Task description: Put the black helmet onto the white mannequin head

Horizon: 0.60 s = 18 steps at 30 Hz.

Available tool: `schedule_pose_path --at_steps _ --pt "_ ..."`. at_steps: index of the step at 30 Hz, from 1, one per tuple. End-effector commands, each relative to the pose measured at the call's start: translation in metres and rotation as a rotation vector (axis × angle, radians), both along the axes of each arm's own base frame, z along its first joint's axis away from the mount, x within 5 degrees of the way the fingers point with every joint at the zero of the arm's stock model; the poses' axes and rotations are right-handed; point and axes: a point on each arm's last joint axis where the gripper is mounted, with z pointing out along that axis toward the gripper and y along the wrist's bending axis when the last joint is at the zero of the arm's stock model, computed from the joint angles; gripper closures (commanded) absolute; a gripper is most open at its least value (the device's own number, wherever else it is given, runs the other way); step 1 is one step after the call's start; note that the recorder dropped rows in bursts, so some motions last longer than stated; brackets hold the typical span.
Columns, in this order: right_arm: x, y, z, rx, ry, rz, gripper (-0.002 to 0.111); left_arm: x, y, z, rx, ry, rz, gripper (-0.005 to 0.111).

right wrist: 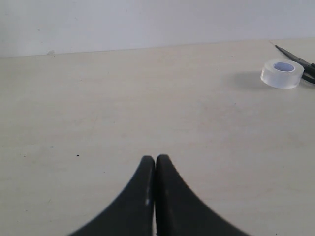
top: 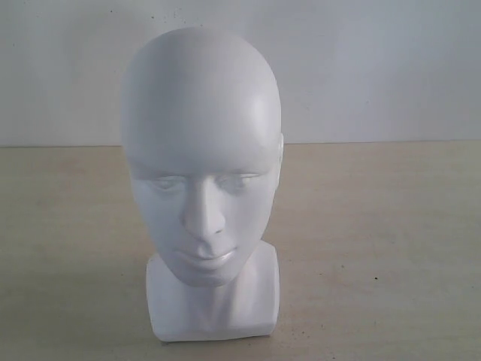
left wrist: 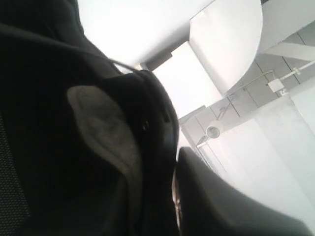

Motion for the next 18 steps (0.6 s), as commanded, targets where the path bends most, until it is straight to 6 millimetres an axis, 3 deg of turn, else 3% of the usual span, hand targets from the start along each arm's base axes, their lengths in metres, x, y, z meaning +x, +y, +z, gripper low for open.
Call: schedule_pose_path --at_steps 1,12,16,18 --pt "0.0 0.0 0.001 -0.007 -0.011 -0.002 0.108 -0.018 0.005 0.011 -0.037 -0.111 -0.032 0.102" --pt "0.0 0.0 0.001 -0.007 -0.011 -0.002 0.108 -0.02 0.002 0.011 0.001 -0.134 -0.027 0.102" --pt "0.0 0.0 0.001 -0.007 -0.011 -0.002 0.108 -0.028 -0.011 0.007 0.146 -0.235 0.015 0.102" --pt "0.0 0.0 0.001 -0.007 -0.011 -0.002 0.108 -0.025 -0.011 0.005 0.136 -0.225 0.043 0.102"
